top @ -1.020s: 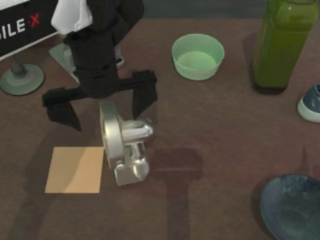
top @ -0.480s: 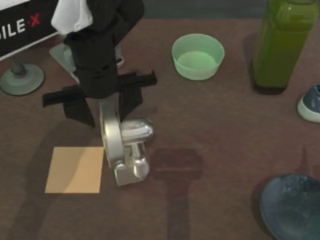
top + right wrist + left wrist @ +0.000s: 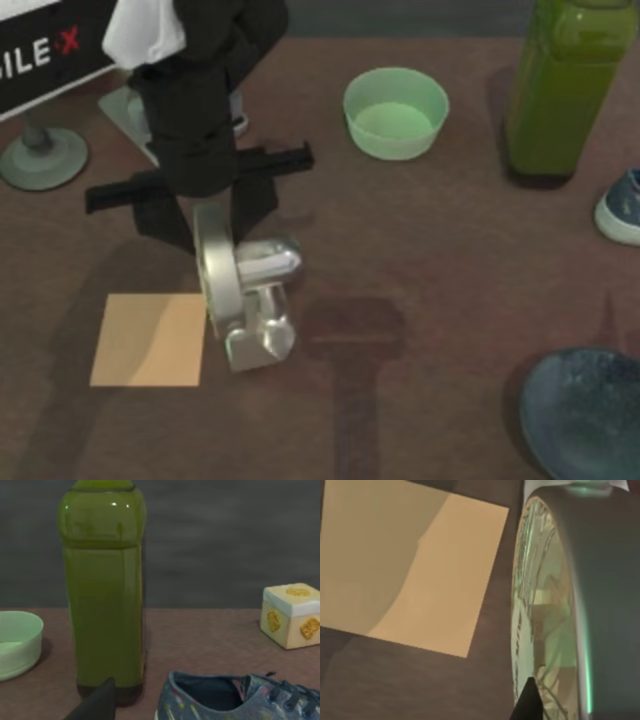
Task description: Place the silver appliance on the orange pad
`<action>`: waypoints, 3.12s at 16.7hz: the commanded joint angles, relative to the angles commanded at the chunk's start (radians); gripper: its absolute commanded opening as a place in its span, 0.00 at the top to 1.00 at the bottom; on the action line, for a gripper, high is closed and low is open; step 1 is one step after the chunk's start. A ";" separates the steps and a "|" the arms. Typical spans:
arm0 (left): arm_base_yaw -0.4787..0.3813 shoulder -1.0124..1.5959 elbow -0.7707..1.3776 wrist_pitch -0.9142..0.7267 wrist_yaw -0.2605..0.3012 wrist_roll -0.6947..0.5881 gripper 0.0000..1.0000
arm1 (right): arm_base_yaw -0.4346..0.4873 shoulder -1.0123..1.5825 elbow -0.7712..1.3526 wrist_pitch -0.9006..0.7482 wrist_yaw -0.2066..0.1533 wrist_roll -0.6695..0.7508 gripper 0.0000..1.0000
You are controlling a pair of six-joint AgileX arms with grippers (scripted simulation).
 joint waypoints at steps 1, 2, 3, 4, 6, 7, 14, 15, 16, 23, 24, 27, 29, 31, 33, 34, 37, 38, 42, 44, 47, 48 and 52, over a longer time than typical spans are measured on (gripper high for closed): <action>0.000 0.000 0.000 0.000 0.000 0.000 1.00 | 0.000 0.000 0.000 0.000 0.000 0.000 0.00; 0.000 0.000 0.000 0.000 0.000 0.000 1.00 | 0.000 0.000 0.000 0.000 0.000 0.000 0.00; 0.000 0.000 0.000 0.000 0.000 0.000 1.00 | 0.000 0.000 0.000 0.000 0.000 0.000 0.00; 0.000 0.000 0.000 0.000 0.000 0.000 1.00 | 0.000 0.000 0.000 0.000 0.000 0.000 0.00; 0.001 0.001 0.004 -0.004 0.000 0.001 1.00 | 0.000 0.000 0.000 0.000 0.000 0.000 0.00; 0.001 0.003 0.018 -0.018 0.000 0.001 1.00 | 0.000 0.000 0.000 0.000 0.000 0.000 0.00; 0.019 0.008 0.207 -0.199 0.000 -0.001 1.00 | 0.000 0.000 0.000 0.000 0.000 0.000 0.00; 0.019 0.008 0.210 -0.202 0.000 -0.001 1.00 | 0.000 0.000 0.000 0.000 0.000 0.000 0.00; 0.019 0.008 0.210 -0.202 0.000 -0.001 1.00 | 0.000 0.000 0.000 0.000 0.000 0.000 0.00; 0.029 -0.018 0.166 -0.195 0.000 -0.111 1.00 | 0.000 0.000 0.000 0.000 0.000 0.000 0.00; 0.036 -0.031 0.148 -0.193 0.000 -0.165 1.00 | 0.000 0.000 0.000 0.000 0.000 0.000 0.00; 0.066 -0.082 0.079 -0.179 0.001 -0.387 1.00 | 0.000 0.000 0.000 0.000 0.000 0.000 0.00; 0.089 -0.124 0.023 -0.165 0.001 -0.568 1.00 | 0.000 0.000 0.000 0.000 0.000 0.000 0.00; 0.113 -0.171 -0.038 -0.149 0.002 -0.751 1.00 | 0.000 0.000 0.000 0.000 0.000 0.000 0.00; 0.137 -0.217 -0.099 -0.132 0.002 -0.913 1.00 | 0.000 0.000 0.000 0.000 0.000 0.000 0.00; 0.147 -0.239 -0.127 -0.124 0.002 -0.980 1.00 | 0.000 0.000 0.000 0.000 0.000 0.000 0.00; 0.172 -0.290 -0.193 -0.104 0.003 -1.117 1.00 | 0.000 0.000 0.000 0.000 0.000 0.000 0.00; 0.177 -0.300 -0.207 -0.100 0.003 -1.142 1.00 | 0.000 0.000 0.000 0.000 0.000 0.000 0.00; 0.181 -0.308 -0.216 -0.097 0.003 -1.158 1.00 | 0.000 0.000 0.000 0.000 0.000 0.000 0.00; 0.175 -0.304 -0.217 -0.096 0.003 -1.154 1.00 | 0.000 0.000 0.000 0.000 0.000 0.000 0.00; 0.180 -0.298 -0.276 -0.027 0.003 -1.154 1.00 | 0.000 0.000 0.000 0.000 0.000 0.000 0.00; 0.182 -0.295 -0.301 0.003 0.003 -1.154 1.00 | 0.000 0.000 0.000 0.000 0.000 0.000 0.00; 0.184 -0.290 -0.335 0.039 0.003 -1.155 1.00 | 0.000 0.000 0.000 0.000 0.000 0.000 0.00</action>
